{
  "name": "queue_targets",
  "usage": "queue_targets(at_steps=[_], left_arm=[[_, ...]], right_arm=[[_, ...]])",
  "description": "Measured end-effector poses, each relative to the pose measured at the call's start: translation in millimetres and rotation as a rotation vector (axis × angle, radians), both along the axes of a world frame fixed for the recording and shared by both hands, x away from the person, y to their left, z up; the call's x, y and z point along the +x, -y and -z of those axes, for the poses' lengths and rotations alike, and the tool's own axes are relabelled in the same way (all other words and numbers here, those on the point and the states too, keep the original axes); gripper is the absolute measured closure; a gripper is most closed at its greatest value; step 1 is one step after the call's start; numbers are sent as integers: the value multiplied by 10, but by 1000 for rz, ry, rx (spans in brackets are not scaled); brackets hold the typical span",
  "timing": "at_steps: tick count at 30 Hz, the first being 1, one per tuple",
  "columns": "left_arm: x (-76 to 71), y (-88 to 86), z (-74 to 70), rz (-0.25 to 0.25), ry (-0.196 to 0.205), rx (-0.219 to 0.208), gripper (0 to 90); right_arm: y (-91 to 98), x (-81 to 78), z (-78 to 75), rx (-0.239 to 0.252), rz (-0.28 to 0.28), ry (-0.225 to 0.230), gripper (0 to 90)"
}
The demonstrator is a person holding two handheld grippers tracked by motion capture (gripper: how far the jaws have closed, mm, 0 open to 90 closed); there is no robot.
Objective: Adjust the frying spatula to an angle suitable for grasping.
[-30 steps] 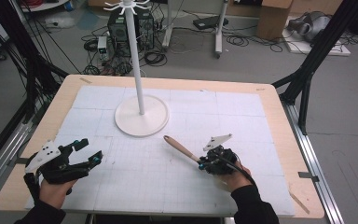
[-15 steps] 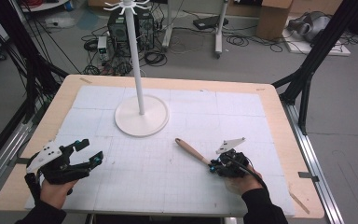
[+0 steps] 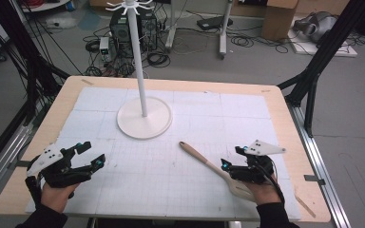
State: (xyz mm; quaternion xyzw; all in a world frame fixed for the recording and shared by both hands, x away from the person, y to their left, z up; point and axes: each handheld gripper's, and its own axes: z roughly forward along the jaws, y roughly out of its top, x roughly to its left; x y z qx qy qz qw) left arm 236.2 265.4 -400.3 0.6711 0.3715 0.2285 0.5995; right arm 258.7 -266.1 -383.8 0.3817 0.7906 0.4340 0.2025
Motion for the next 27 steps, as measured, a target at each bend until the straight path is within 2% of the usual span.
queue_targets(at_steps=[1, 3, 5, 7, 9, 15, 27], left_arm=[[-3, 2, -2, 3, 2, -4, 239], [-5, 5, -3, 3, 3, -7, 237], [-8, 15, -3, 3, 6, -5, 215], [-9, 18, -5, 4, 8, -8, 213], [-10, 18, -8, 6, 14, -8, 213], [1, 4, 0, 8, 10, -19, 214], [-3, 27, -2, 12, 4, -10, 219]], right_arm=[[55, -90, -39, 12, 16, 40, 213], [74, -124, -47, 14, 21, 54, 195], [170, -255, -50, 39, 31, 91, 167], [204, -293, -42, 51, 33, 96, 167], [282, -362, -24, 89, 41, 113, 167], [318, -363, -32, 134, 77, 132, 172], [341, -359, -12, 117, 85, 143, 211]])
